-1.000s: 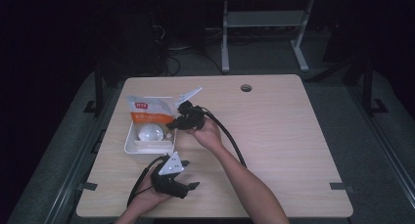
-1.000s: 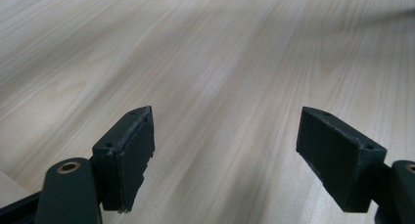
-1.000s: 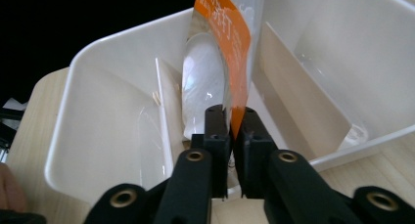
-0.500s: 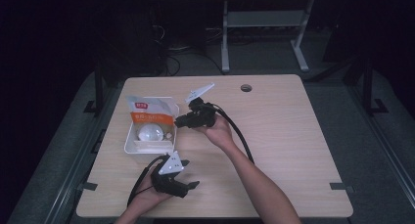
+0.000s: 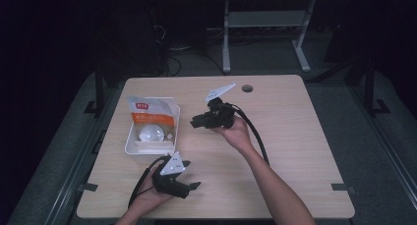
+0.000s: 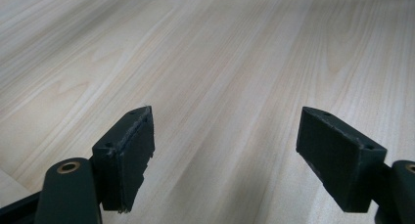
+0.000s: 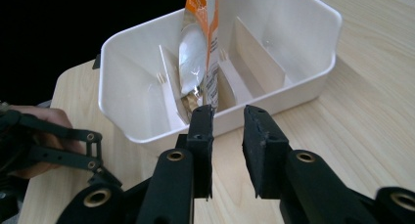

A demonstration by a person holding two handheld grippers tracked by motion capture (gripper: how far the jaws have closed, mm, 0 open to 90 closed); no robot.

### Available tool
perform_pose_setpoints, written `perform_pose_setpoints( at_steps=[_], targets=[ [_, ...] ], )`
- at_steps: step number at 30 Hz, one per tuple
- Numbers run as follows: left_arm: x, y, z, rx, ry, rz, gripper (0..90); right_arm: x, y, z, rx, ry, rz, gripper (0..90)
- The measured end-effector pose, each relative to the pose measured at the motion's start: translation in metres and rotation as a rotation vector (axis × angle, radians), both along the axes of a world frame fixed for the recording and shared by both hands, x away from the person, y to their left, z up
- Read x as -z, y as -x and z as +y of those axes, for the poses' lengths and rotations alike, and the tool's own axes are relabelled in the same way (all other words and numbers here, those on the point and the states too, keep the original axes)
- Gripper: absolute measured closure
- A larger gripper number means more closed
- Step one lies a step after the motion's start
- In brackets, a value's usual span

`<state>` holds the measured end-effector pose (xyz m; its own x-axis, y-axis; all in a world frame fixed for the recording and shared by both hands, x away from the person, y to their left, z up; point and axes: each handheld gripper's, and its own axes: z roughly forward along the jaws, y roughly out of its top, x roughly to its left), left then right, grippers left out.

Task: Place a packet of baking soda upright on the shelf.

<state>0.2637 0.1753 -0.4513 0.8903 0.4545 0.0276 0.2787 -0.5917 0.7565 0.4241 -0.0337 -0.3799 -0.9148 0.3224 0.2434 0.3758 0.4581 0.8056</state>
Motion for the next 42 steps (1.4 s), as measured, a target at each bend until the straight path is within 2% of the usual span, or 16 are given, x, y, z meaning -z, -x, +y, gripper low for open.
perform_pose_setpoints(
  at_steps=[17, 24, 31, 36, 42],
  targets=[
    [0.001, 0.0, -0.001, -0.002, -0.008, -0.006, 21.7, -0.002, 0.009, -0.047, 0.041, -0.01, 0.015, 69.6],
    [0.001, -0.002, 0.0, -0.006, -0.003, -0.006, 21.7, -0.002, 0.013, -0.064, 0.069, -0.017, 0.01, 66.1],
    [0.001, 0.0, -0.001, -0.002, -0.007, -0.008, 21.7, 0.001, 0.019, -0.081, 0.088, -0.033, 0.029, 62.5],
    [0.002, -0.001, -0.002, -0.003, -0.012, -0.005, 21.7, 0.003, 0.025, -0.094, 0.103, -0.025, 0.03, 59.3],
    [0.003, -0.002, -0.001, -0.008, -0.008, 0.001, 21.7, 0.004, 0.032, -0.112, 0.126, -0.039, 0.03, 57.3]
  ],
)
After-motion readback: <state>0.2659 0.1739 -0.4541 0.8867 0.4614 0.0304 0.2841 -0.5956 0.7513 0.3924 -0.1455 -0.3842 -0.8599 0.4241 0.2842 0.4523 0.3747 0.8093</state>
